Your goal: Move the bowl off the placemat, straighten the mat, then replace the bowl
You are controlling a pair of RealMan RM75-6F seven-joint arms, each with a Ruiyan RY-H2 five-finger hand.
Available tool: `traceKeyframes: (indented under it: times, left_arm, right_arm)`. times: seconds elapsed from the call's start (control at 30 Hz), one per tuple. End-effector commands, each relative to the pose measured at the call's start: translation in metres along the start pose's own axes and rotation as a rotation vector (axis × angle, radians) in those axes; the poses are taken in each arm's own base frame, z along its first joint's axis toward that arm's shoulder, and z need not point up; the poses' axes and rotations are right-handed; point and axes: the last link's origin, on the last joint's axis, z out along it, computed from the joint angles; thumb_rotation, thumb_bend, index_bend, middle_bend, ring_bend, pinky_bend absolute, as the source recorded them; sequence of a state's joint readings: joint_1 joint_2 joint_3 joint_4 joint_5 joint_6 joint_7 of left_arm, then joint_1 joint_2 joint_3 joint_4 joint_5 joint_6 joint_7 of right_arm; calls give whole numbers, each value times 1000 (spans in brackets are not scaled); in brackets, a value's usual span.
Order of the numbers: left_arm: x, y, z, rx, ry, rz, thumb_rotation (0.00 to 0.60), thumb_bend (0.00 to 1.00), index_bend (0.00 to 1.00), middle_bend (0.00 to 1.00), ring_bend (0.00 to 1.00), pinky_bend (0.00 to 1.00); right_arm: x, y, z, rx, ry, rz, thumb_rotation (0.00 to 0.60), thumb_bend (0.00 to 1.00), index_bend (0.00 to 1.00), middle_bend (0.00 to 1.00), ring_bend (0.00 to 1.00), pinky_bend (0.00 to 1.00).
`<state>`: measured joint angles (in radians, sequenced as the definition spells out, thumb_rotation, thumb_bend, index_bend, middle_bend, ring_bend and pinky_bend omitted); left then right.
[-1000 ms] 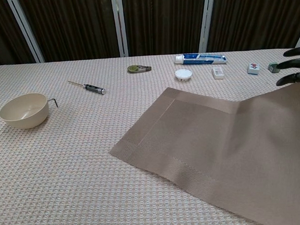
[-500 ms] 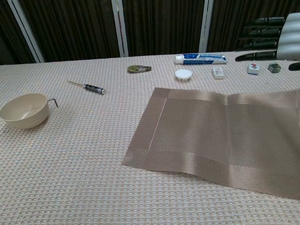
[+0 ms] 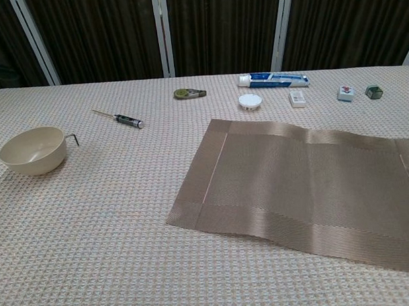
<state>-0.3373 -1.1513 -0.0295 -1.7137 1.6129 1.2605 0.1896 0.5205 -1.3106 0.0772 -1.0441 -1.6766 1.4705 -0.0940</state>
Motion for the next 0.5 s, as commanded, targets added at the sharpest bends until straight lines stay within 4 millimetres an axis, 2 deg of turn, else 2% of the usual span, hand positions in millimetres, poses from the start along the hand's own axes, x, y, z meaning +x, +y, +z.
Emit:
traceKeyframes:
  times: [0.03, 0.2, 0.33, 0.5]
  left_arm:
    - [-19, 23, 26, -193, -68, 13, 600, 1, 66, 0, 0, 0]
    - [-41, 48, 48, -293, -150, -22, 600, 60, 133, 0, 0, 0]
    - [-58, 70, 66, -353, -158, -21, 600, 217, 245, 0, 0, 0]
    - [-79, 90, 90, -412, -130, -10, 600, 296, 316, 0, 0, 0]
  right_arm:
    - [29, 17, -66, -297, -129, 244, 600, 0, 0, 0, 0, 0]
    - [37, 6, -97, -396, -166, 383, 600, 0, 0, 0, 0, 0]
    - [35, -4, -113, -424, -201, 415, 600, 0, 0, 0, 0, 0]
    - [32, -15, -126, -448, -236, 428, 600, 0, 0, 0, 0, 0]
